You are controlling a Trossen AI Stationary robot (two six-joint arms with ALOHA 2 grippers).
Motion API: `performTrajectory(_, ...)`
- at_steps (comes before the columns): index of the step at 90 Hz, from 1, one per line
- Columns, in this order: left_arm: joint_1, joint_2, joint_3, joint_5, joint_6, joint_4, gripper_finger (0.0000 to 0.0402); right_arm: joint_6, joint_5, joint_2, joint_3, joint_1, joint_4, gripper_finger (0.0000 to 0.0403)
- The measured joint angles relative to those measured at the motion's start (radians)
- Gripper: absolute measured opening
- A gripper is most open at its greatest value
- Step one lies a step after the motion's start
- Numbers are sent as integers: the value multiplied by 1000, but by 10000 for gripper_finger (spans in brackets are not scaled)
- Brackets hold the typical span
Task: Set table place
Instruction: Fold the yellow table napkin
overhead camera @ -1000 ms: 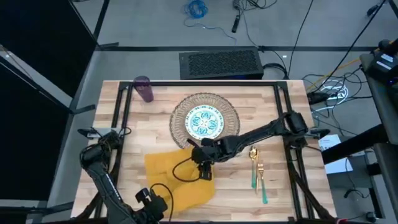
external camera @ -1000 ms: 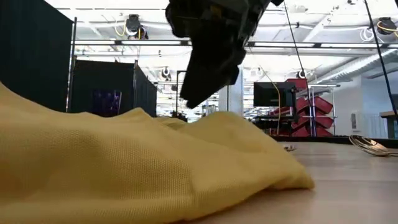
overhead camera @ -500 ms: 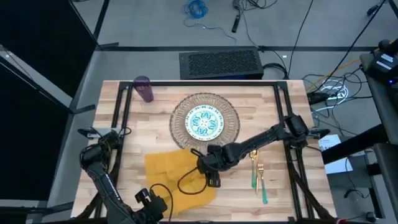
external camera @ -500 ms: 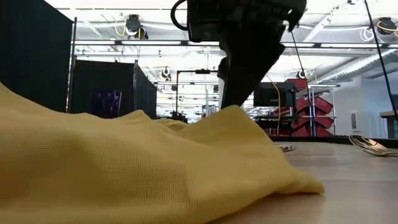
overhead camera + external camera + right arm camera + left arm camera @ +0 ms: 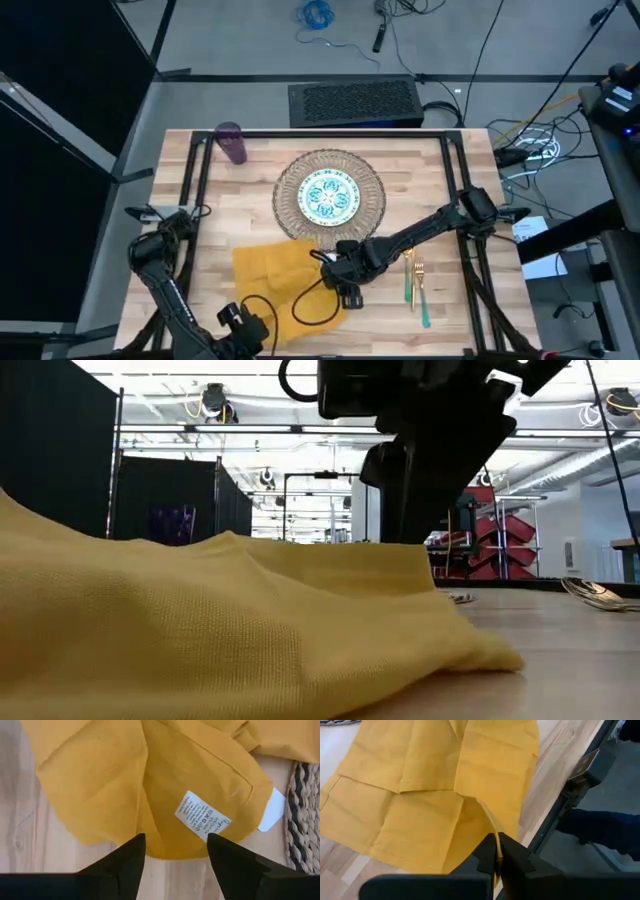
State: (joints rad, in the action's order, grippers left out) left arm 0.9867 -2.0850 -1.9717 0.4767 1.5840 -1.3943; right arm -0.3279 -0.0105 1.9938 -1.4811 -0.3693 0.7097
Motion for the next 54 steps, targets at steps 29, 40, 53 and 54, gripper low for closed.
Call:
performTrajectory(29,0,0,0,0,5,-2,0,-2,-24,0,0,-32,-10,199)
performTrajectory(40,0,0,0,0,5,-2,0,-4,-23,0,0,-41,-10,199)
performTrajectory(53,-3,0,0,-1,6,-2,0,15,-22,11,0,-37,-27,199)
performTrajectory(54,-3,0,0,-1,6,-2,0,17,-22,13,0,-36,-28,199)
